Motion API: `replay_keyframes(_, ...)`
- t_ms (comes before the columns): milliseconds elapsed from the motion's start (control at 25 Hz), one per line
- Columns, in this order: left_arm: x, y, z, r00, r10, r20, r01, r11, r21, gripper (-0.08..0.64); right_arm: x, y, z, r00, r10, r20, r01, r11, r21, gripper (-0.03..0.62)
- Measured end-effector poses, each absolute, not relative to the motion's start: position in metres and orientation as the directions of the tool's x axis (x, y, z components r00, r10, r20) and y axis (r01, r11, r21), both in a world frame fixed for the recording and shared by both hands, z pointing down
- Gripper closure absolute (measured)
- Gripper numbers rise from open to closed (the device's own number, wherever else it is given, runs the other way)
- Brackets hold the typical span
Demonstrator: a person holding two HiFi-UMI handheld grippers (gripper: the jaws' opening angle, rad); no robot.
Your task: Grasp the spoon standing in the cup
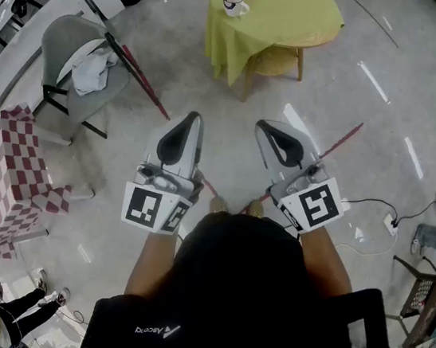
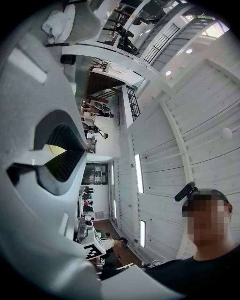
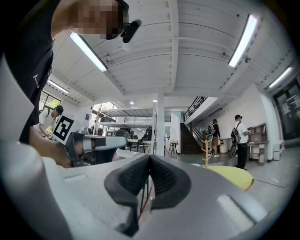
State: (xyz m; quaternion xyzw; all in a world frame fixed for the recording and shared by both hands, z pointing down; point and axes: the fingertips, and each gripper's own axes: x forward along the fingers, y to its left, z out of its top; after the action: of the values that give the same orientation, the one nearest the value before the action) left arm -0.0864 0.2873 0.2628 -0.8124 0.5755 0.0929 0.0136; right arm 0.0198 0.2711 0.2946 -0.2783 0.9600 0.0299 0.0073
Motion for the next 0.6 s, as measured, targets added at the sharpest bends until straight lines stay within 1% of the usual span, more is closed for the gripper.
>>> replay_keyframes(240,-0.106,0.277,0.268,0.324,-0.931,-0.167,-0.935,-0.342,0.091,0.549,-0.002,0.259,0.297,-0.841,-0.539,-0.037,-0.540,0.840,0.056,0.589)
replay_keyframes(600,-0.156,0.236,0.274,0.362,-0.915,-0.179,-0.919,-0.382,0.099,0.549,-0.051,0.225,0.304,-0.822,-0.569,-0.009,-0.568,0.818,0.091,0.589)
